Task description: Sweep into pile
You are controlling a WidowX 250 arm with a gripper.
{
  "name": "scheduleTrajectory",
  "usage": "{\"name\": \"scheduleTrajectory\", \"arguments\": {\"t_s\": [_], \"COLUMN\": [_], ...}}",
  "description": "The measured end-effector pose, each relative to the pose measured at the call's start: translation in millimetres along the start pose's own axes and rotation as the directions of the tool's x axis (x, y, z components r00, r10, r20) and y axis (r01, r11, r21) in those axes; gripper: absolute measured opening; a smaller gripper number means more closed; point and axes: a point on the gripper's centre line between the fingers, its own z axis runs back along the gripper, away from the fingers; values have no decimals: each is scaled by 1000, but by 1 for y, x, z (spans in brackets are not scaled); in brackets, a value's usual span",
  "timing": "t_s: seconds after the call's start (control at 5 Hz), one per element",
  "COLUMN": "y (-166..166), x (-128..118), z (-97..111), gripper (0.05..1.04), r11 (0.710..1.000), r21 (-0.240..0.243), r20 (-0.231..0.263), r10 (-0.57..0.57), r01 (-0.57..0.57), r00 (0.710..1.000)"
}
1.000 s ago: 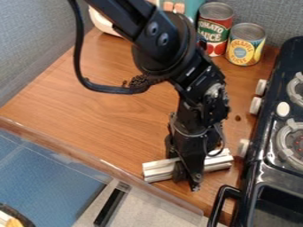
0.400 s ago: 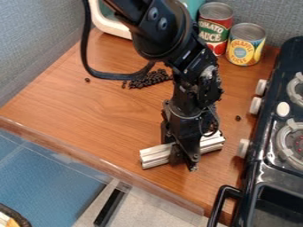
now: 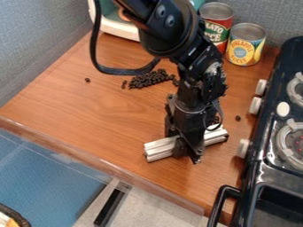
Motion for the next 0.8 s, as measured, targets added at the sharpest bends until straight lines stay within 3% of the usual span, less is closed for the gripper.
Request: {"name": "scheduleTrajectory", "arguments": {"t_s": [0.8], "y": [24], "x": [12], "z": [-10], "gripper": [398], "r11": [996], "r21": [53], "r20": [9], "r10": [76], "r01": [-77], "r00": [997]}}
